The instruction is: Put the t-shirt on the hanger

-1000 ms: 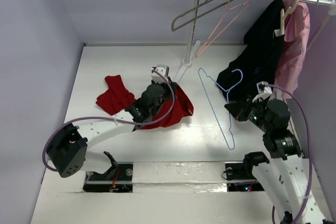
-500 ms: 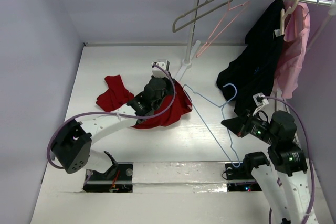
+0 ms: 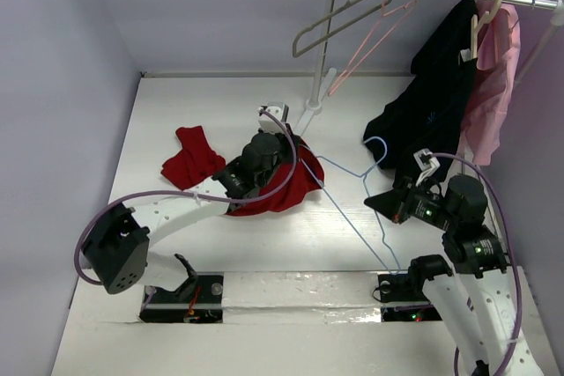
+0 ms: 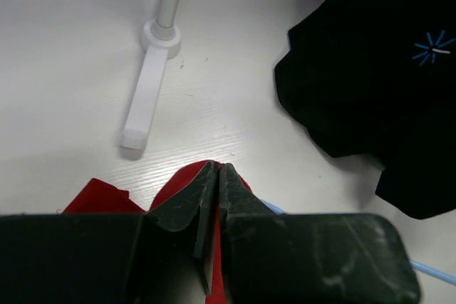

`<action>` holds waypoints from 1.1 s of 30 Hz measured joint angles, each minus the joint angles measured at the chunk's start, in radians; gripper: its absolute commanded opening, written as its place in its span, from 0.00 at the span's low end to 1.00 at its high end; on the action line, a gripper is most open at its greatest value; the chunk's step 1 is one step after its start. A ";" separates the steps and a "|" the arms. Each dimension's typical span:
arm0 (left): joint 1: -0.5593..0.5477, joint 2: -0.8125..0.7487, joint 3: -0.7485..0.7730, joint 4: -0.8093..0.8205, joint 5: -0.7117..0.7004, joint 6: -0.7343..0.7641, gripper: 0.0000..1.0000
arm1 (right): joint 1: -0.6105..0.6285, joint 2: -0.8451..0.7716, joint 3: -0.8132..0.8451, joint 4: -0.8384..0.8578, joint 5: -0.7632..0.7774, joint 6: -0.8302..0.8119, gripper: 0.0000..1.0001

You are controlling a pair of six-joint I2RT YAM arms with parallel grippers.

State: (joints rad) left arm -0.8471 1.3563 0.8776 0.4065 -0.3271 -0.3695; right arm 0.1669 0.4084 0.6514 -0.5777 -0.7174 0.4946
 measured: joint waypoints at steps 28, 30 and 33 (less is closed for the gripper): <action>-0.166 -0.206 -0.002 -0.109 -0.153 -0.055 0.00 | 0.482 0.207 0.018 0.307 0.618 0.029 0.00; -0.176 -0.206 -0.002 -0.111 -0.156 -0.053 0.00 | 0.492 0.227 0.026 0.335 0.631 0.029 0.00; -0.215 -0.208 -0.002 -0.111 -0.156 -0.050 0.00 | 0.528 0.282 0.030 0.389 0.657 0.026 0.00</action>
State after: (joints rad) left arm -1.0618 1.1484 0.8757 0.2951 -0.4835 -0.4194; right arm 0.6945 0.6899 0.6811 -0.1890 -0.0608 0.5209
